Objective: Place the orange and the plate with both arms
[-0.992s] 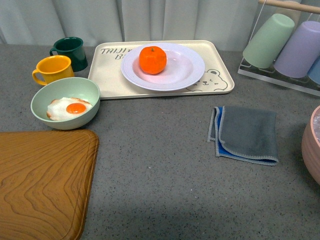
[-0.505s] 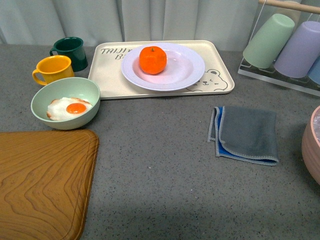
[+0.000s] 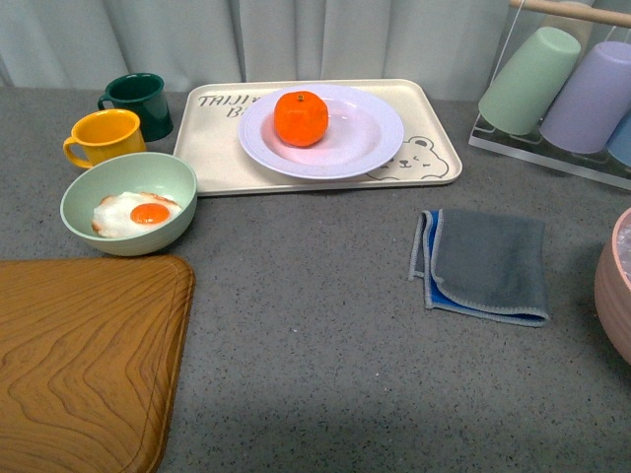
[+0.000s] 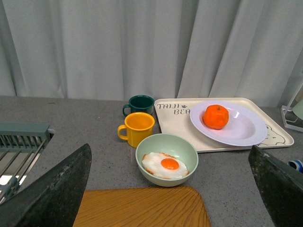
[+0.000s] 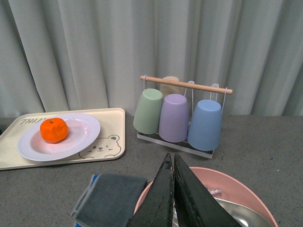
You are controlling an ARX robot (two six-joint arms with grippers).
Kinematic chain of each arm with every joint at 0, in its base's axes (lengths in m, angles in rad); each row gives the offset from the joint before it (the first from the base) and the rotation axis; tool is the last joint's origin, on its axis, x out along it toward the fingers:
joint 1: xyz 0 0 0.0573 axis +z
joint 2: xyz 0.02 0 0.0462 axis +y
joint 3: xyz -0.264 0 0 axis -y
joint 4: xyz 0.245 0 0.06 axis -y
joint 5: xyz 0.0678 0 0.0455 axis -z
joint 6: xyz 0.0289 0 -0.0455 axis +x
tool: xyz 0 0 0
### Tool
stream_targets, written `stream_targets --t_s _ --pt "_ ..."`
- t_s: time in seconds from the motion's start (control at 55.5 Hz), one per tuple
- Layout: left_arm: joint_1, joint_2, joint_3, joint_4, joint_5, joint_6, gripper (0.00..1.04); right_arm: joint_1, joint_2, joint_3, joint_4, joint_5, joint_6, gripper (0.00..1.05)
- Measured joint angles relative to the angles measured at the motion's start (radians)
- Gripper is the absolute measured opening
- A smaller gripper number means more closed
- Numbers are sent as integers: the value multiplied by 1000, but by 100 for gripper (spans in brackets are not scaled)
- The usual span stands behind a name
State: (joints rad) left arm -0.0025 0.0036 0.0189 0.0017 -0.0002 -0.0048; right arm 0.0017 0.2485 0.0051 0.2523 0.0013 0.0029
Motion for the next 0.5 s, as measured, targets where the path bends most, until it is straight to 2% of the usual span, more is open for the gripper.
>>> stream_targets --t_s 0.234,0.325,0.505 --pt "0 0 0 0 0 0 98 0 -72 0 -72 0 0 1" --pt "0 0 0 0 -1 0 98 0 -210 1 -242 -2 0 1" --pt "0 0 0 0 0 0 98 0 -243 1 -251 -3 0 1"
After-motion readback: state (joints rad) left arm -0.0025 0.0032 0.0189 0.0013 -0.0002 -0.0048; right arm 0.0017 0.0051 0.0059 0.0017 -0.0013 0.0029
